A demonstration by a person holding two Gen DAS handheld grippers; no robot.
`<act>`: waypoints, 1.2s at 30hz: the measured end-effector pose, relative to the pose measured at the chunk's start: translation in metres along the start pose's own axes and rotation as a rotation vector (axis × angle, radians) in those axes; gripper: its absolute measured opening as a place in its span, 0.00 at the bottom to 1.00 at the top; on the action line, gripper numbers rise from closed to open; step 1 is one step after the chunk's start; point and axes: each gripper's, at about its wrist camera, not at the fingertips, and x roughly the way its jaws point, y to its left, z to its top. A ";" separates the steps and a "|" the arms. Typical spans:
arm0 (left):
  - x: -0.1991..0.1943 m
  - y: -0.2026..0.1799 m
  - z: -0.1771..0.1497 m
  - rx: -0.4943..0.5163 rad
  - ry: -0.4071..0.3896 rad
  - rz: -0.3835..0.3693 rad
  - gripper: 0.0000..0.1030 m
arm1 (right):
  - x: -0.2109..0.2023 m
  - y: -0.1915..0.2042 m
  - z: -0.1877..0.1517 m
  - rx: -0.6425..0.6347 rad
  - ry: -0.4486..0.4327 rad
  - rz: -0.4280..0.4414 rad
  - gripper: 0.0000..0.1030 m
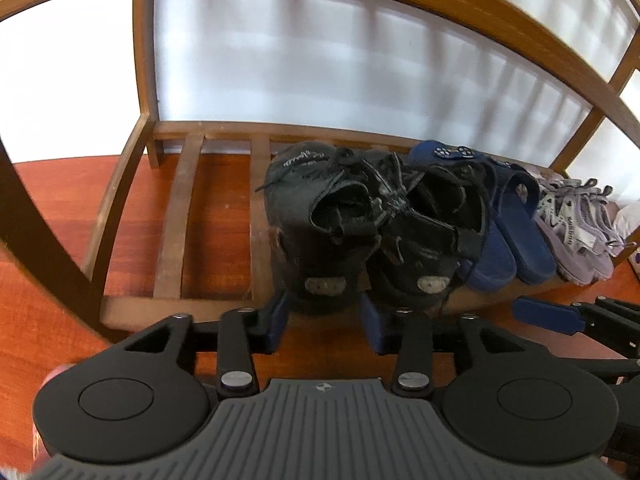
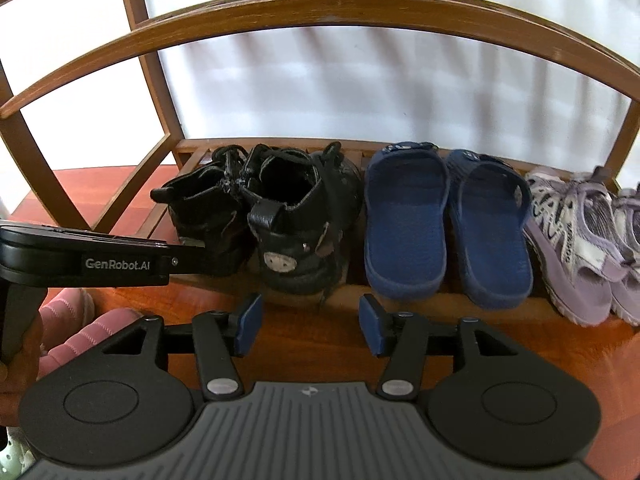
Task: Organize scattered shoes
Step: 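Open both tools and withdraw them toward the pink fluffy slippers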
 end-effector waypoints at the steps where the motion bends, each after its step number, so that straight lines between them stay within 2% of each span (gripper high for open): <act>1: -0.005 -0.001 -0.002 -0.003 -0.001 -0.001 0.56 | -0.002 0.000 -0.001 0.000 0.000 -0.001 0.59; 17: -0.087 -0.011 -0.040 -0.046 -0.022 -0.001 0.67 | -0.076 0.016 -0.035 -0.022 0.003 0.032 0.72; 21: -0.114 -0.012 -0.057 -0.054 -0.030 0.023 0.70 | -0.093 0.027 -0.048 -0.054 0.007 0.049 0.81; 27: -0.149 -0.003 -0.091 -0.079 -0.038 0.060 0.76 | -0.118 0.048 -0.067 -0.088 0.018 0.096 0.84; 36: -0.194 0.021 -0.147 -0.100 -0.034 0.144 0.77 | -0.140 0.074 -0.097 -0.138 0.047 0.153 0.84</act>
